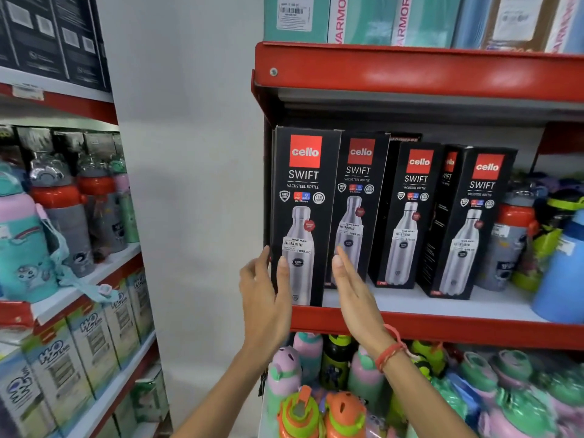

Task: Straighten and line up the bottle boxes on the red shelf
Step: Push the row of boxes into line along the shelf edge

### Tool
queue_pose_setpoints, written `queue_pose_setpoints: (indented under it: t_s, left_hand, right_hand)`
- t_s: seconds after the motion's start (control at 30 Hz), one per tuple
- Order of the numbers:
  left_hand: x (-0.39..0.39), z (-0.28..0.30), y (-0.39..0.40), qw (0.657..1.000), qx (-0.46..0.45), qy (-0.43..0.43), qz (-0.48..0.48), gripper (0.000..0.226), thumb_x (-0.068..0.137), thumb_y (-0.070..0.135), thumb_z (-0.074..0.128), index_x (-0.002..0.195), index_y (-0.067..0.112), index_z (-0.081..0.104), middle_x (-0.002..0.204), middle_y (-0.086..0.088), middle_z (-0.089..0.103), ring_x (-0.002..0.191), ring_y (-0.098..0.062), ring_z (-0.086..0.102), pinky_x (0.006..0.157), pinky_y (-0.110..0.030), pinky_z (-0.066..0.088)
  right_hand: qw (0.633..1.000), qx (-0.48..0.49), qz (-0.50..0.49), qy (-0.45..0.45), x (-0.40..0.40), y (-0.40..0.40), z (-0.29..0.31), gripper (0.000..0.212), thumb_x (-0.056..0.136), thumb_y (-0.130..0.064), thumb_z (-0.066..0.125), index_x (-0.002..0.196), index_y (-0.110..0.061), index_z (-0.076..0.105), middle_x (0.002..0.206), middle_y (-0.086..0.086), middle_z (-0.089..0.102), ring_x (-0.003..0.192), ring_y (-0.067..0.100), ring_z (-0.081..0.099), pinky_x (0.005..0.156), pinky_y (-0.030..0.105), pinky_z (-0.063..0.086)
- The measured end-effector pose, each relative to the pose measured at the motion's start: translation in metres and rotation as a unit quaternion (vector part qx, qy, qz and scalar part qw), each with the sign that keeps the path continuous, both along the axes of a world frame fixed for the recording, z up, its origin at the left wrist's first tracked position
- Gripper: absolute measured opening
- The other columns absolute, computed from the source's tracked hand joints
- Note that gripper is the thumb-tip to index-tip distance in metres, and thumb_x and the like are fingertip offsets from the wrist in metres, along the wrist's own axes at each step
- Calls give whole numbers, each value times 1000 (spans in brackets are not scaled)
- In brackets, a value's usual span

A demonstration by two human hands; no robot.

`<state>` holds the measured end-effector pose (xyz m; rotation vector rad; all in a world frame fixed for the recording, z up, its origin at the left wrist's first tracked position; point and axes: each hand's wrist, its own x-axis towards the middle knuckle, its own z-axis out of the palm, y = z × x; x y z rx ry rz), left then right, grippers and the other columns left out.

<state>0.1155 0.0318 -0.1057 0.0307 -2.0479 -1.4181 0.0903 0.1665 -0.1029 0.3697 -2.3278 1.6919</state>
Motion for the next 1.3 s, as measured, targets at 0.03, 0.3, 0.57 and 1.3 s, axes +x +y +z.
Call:
queue_pose_setpoints:
  t_s: [0.03, 0.3, 0.57, 1.3]
  left_hand:
    - [0, 1, 8, 998, -21, 55, 27, 45, 97, 45, 33, 136, 25, 41, 131, 3, 43, 128, -13, 42, 105, -23, 31]
    - [-33, -8, 110, 981, -32, -48, -183, 70, 93, 56, 25, 151, 24, -1, 161, 6, 0, 146, -4, -2, 114, -22, 2]
    - [-63, 7, 128, 980, 115, -121, -113, 94, 75, 73, 12, 151, 20, -7, 162, -2, 2, 149, -18, 6, 118, -35, 8]
    - [-6, -2, 114, 961, 187, -164, -122, 126, 48, 96, 5, 148, 22, 21, 156, 2, 26, 123, 0, 22, 106, -33, 18]
  right_hand:
    - [999, -16, -26, 11, -6, 7, -2, 55, 94, -55, 27, 146, -38, 26, 153, -16, 31, 142, 8, 26, 117, 32, 19]
    - [995, -64, -65, -39, -55, 60, -15, 66, 92, -58, 29, 147, -22, 30, 156, -1, 31, 142, 16, 28, 118, 36, 20]
    - [990, -75, 20, -114, -73, 71, -7, 80, 82, -72, 23, 150, -30, 14, 160, -10, 13, 146, 10, 13, 121, 39, 10]
    - [985, -77, 15, -156, -22, 106, -26, 99, 60, -95, 29, 143, -39, 33, 154, -3, 34, 141, 18, 33, 118, 47, 22]
